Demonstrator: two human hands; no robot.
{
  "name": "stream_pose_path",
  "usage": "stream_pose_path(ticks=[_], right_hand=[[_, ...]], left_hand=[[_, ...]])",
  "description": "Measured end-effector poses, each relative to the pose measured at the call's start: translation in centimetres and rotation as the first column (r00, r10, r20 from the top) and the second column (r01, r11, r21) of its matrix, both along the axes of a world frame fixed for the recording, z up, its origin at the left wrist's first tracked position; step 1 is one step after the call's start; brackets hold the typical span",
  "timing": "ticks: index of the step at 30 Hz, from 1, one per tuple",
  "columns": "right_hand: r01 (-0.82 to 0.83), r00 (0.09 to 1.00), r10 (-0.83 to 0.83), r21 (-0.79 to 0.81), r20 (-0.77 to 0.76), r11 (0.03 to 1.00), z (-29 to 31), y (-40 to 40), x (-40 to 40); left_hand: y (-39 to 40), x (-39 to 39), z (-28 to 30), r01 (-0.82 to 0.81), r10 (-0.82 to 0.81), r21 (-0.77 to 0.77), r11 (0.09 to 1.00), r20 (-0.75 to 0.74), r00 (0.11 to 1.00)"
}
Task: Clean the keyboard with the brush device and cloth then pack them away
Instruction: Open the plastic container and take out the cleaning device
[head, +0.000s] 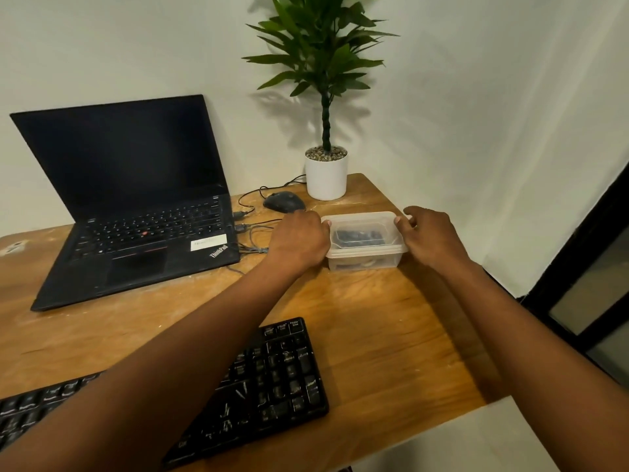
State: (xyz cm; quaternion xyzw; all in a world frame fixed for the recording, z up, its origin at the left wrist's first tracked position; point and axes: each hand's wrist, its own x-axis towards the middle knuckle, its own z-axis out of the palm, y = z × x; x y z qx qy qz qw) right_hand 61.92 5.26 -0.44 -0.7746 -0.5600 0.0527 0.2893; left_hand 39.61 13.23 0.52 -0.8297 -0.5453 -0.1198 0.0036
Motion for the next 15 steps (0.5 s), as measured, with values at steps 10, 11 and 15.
stream_pose_path(ticks=[10,11,15], right_hand=[[0.071,0.978,-0.070,-0.001,-0.196,0.997,-1.08,0.94,0.24],[0.071,0.976,-0.069,0.001,-0.208,0.997,-1.03,0.97,0.24],[0.072,0.969,-0.077,-0.031,-0.236,0.997,-0.74,1.23,0.29]], left_hand=[[-0.67,0.99,-0.85,-0.029,0.034,-0.061,0.998,0.085,0.996],[-0.64,1.05,-0.77,-0.036,0.044,-0.079,0.996,0.102,0.994],[-0.63,1.04,-0.29,-0.054,0.093,-0.202,0.978,0.190,0.977]])
